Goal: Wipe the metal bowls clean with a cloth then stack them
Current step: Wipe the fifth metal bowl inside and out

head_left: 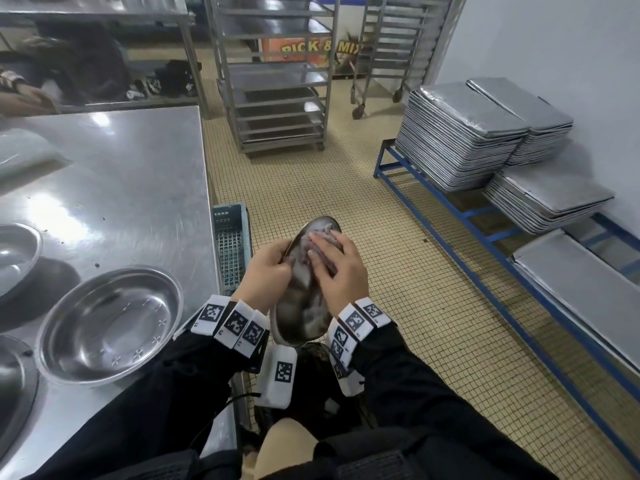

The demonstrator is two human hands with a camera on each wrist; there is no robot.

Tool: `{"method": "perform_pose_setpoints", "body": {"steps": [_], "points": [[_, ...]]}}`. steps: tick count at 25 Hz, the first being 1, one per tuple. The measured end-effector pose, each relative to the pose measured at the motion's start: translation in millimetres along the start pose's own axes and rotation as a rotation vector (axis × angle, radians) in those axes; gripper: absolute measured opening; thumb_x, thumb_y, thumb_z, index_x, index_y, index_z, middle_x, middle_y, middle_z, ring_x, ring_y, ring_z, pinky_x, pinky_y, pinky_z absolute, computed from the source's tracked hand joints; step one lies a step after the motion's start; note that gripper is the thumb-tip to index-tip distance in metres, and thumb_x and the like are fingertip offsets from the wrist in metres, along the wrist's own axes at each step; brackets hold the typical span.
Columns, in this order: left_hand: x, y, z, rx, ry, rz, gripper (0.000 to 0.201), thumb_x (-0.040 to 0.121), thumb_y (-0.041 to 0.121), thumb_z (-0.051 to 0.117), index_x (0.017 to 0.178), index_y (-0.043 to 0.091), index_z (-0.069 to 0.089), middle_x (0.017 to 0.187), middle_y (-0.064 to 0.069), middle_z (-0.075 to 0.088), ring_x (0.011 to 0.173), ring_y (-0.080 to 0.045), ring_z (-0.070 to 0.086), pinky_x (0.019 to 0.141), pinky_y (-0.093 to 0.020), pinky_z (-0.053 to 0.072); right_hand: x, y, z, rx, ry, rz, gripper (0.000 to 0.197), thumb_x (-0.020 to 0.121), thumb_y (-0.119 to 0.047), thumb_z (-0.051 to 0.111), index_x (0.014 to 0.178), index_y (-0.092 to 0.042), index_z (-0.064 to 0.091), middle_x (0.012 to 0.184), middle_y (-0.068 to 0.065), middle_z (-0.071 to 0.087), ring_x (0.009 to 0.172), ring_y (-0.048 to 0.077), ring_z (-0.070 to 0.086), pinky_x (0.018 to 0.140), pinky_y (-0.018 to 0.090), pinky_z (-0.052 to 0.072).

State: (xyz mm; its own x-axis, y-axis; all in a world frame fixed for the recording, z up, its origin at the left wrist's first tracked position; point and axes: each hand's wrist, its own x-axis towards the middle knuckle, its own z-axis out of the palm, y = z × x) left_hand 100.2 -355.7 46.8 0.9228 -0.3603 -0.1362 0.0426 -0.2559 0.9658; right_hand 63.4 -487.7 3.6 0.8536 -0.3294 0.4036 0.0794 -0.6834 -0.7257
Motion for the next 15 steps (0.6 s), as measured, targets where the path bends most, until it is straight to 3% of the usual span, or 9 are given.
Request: {"method": "perform_pose_setpoints", "body": {"steps": [3,6,8,10,11,12,15], "points": [[-3.6,-5.2,1.1,0.054,0.012,0.025,0.024,0.097,0.002,0.045,0.104,0.011,0.066,0.092,-0.01,0.072,0.087,-0.028,0.069,0.079,-0.046,0.057,22.4,14.6,-7.8,0.076,0.032,0.325,0.026,0.093,-0.029,0.055,0.115,-0.019,0.067,0.113,-0.002,0.065,0.098,0.008,0.056,0.071,0.001,0.035],[-5.4,-11.6,-3.1,0.088,0.063,0.059,0.024,0.099,0.007,0.044,0.102,0.017,0.066,0.091,-0.006,0.07,0.084,-0.019,0.067,0.075,-0.031,0.057,17.7,49.7,-25.3,0.084,0.086,0.626,0.026,0.095,-0.033,0.053,0.108,-0.019,0.071,0.089,-0.004,0.069,0.082,0.015,0.061,0.056,0.012,0.038],[-1.4,-18.6,-8.5,0.083,0.104,0.07,0.022,0.101,0.017,0.046,0.104,0.014,0.067,0.088,-0.007,0.07,0.081,-0.021,0.066,0.073,-0.03,0.056,5.5,64.4,-32.5,0.111,0.021,0.714,0.04,0.096,-0.046,0.043,0.113,-0.019,0.068,0.09,-0.004,0.065,0.084,0.017,0.06,0.064,0.021,0.045],[0.0,-26.4,-13.6,0.048,0.142,0.069,0.022,0.101,0.021,0.046,0.099,0.016,0.068,0.083,-0.008,0.069,0.075,-0.019,0.065,0.067,-0.026,0.053,-7.5,68.9,-31.5,0.256,-0.09,0.762,0.057,0.093,-0.063,0.028,0.124,-0.024,0.055,0.104,-0.004,0.059,0.097,0.021,0.055,0.086,0.036,0.047],[1.1,-32.5,-16.4,0.027,0.162,0.066,0.021,0.1,0.023,0.047,0.094,0.02,0.067,0.081,-0.007,0.068,0.073,-0.018,0.064,0.067,-0.026,0.053,-12.8,68.4,-30.3,0.345,-0.111,0.774,0.059,0.09,-0.068,0.024,0.126,-0.028,0.049,0.109,-0.003,0.056,0.1,0.022,0.054,0.092,0.042,0.046],[2.3,-39.0,-19.3,0.013,0.183,0.06,0.021,0.1,0.025,0.048,0.09,0.022,0.067,0.079,-0.007,0.067,0.072,-0.02,0.063,0.069,-0.03,0.053,-16.5,66.8,-30.5,0.401,-0.098,0.765,0.056,0.089,-0.069,0.025,0.125,-0.032,0.047,0.111,-0.004,0.057,0.099,0.021,0.055,0.091,0.042,0.047],[5.6,-58.6,-28.7,0.065,0.208,0.027,0.022,0.099,0.031,0.048,0.096,0.022,0.067,0.088,-0.003,0.068,0.084,-0.022,0.063,0.086,-0.043,0.052,-16.5,57.6,-32.6,0.354,-0.02,0.685,0.033,0.094,-0.056,0.035,0.108,-0.031,0.052,0.093,-0.014,0.059,0.083,0.007,0.056,0.069,0.026,0.045]]}}
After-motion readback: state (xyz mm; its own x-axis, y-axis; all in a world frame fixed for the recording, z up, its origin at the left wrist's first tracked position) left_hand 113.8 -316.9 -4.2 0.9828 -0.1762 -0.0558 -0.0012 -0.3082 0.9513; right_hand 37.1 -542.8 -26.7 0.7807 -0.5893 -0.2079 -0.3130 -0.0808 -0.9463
